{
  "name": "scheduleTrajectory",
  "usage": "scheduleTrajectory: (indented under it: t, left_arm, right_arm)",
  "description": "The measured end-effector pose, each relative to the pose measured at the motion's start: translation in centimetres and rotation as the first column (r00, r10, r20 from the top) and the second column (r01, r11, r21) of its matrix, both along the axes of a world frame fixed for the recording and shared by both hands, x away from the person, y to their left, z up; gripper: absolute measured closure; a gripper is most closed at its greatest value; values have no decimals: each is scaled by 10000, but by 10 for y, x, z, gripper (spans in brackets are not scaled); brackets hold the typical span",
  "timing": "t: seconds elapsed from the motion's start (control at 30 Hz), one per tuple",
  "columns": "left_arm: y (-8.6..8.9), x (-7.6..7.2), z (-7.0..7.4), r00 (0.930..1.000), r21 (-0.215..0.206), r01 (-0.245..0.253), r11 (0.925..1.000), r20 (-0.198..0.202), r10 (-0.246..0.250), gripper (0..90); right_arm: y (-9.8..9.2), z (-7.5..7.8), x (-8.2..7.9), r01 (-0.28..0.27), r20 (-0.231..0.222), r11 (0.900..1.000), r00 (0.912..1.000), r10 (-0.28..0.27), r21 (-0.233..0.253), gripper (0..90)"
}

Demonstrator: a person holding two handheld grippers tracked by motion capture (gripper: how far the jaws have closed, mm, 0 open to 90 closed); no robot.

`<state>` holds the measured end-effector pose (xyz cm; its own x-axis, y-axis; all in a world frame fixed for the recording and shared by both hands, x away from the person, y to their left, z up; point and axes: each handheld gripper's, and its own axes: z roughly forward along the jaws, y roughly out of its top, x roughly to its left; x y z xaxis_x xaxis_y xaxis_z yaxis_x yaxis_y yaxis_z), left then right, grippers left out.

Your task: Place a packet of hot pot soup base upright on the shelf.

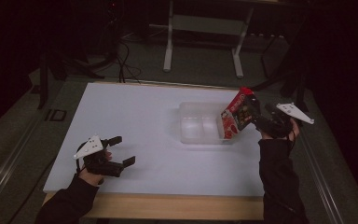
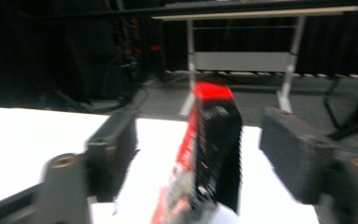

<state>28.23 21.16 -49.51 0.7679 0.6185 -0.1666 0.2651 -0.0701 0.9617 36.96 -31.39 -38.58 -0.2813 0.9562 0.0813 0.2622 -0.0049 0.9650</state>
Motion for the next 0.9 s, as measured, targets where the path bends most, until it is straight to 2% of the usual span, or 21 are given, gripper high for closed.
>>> scheduleTrajectory:
  t: [0.03,0.07,0.13,0.23,0.27,0.43,0.5,0.6,0.67,0.7,0.73,0.77,0.8,0.83,0.87,0.9]
  left_arm:
    - [0,0,0,10000,32,-13,10000,4,13,15]
    - [0,0,0,10000,31,-1,10000,14,1,14]
    - [0,0,0,10000,2,3,10000,13,-3,14]
    - [0,0,0,10000,-5,23,10000,9,-23,15]
    - [0,0,0,10000,-10,26,10000,6,-26,15]
    - [0,-1,0,10000,8,59,10000,30,-59,15]
    - [0,-1,0,10000,26,79,10000,46,-80,15]
    - [0,-2,0,10000,69,75,9999,59,-76,15]
    - [0,-2,1,9999,69,84,9999,104,-85,15]
    - [0,-2,1,9999,80,77,9999,103,-78,14]
    - [0,-2,1,9999,80,77,9999,103,-78,15]
    - [1,-2,1,9999,55,99,9999,106,-99,15]
    - [1,-2,1,9999,47,116,9999,95,-117,15]
    - [0,-2,1,9999,52,121,9999,100,-121,15]
    - [0,-2,1,9999,40,134,9999,102,-135,15]
    - [0,-2,1,9999,40,134,9999,102,-135,15]
  right_arm:
    - [1,4,0,-224,-33,9997,9997,224,-43,171]
    - [3,11,-1,-646,-73,9978,9979,647,138,138]
    - [7,16,-2,-1090,2,9939,9940,1090,151,128]
    - [11,19,-4,-1386,-21,9902,9903,1387,168,122]
    - [16,22,-6,-1714,45,9848,9852,1714,261,114]
    - [26,24,-12,-2247,19,9742,9744,2247,218,118]
    - [34,25,-17,-2675,-30,9631,9635,2677,289,124]
    - [40,25,-24,-2996,20,9538,9541,2996,237,124]
    - [42,25,-26,-3081,19,9511,9514,3081,209,124]
    - [45,25,-31,-3312,53,9435,9436,3311,94,127]
    - [45,25,-31,-3312,53,9435,9436,3311,94,127]
    - [47,24,-33,-3429,0,9393,9394,3429,131,127]
    - [50,22,-39,-3783,-115,9256,9256,3784,118,137]
    - [50,22,-39,-3783,-115,9256,9256,3784,118,137]
    - [54,19,-43,-4057,-200,9140,9138,4057,56,138]
    - [54,19,-43,-4057,-200,9140,9138,4057,56,138]
